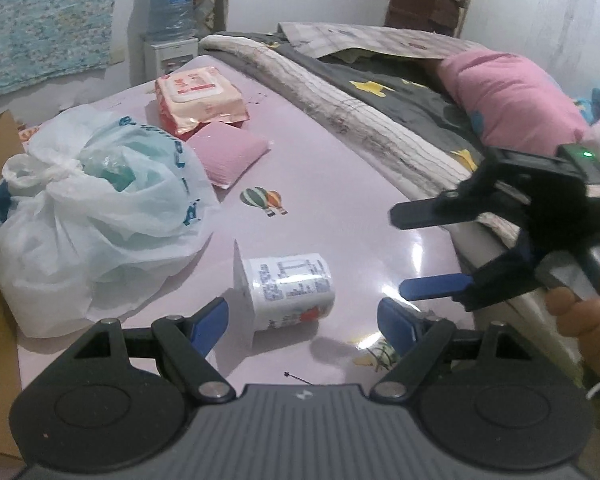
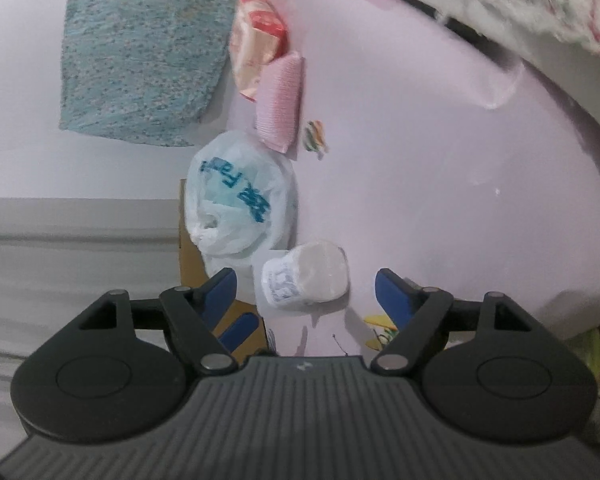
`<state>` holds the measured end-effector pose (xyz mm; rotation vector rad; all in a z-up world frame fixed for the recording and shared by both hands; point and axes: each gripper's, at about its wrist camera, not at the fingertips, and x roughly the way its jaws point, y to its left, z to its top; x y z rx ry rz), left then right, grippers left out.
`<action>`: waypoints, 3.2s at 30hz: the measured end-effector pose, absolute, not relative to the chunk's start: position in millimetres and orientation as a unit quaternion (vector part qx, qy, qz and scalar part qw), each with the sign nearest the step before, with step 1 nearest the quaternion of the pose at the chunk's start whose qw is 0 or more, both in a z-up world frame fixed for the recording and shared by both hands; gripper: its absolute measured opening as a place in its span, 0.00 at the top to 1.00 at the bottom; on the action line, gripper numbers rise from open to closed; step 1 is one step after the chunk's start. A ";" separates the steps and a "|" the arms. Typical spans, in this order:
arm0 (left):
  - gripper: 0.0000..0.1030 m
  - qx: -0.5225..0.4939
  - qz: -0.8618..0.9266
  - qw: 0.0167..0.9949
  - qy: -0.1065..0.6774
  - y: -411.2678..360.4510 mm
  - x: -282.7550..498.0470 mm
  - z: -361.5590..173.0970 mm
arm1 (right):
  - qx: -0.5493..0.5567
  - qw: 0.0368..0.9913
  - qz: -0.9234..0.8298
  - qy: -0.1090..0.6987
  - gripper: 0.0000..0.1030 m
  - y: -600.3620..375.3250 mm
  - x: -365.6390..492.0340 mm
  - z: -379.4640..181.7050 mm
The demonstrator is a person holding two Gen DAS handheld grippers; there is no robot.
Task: Organize soft objects
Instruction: 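Move both tools back over the bed toward the white yogurt cup, then grasp the white yogurt cup with the left tool and lift it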
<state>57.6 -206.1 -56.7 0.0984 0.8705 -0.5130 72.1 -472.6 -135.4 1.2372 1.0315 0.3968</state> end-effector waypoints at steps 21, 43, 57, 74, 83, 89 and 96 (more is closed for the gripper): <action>0.48 0.077 -0.267 0.883 0.379 -234.0 61.4 -50.9 | 0.545 0.689 0.188 0.440 0.69 -448.4 85.0 -148.4; 0.25 0.116 -0.287 0.874 0.376 -261.4 55.9 -56.7 | 0.565 0.724 0.140 0.369 0.66 -502.1 49.9 -139.3; 0.30 0.093 -0.263 0.871 0.405 -264.3 78.4 -73.7 | 0.553 0.712 0.179 0.394 0.66 -463.4 82.2 -139.0; 0.26 0.060 -0.225 0.867 0.441 -202.5 74.7 -70.1 | 0.555 0.662 0.242 0.441 0.66 -408.0 92.6 -151.6; 0.17 0.019 -0.220 0.860 0.460 -200.8 84.1 -68.4 | 0.561 0.687 0.204 0.414 0.59 -445.5 73.0 -145.0; 0.19 -0.023 -0.187 0.860 0.473 -194.4 98.1 -70.5 | 0.561 0.691 0.197 0.411 0.57 -452.0 69.6 -145.3; 0.33 -0.023 -0.191 0.857 0.478 -195.6 100.0 -74.2 | 0.553 0.699 0.194 0.409 0.55 -448.1 67.5 -140.7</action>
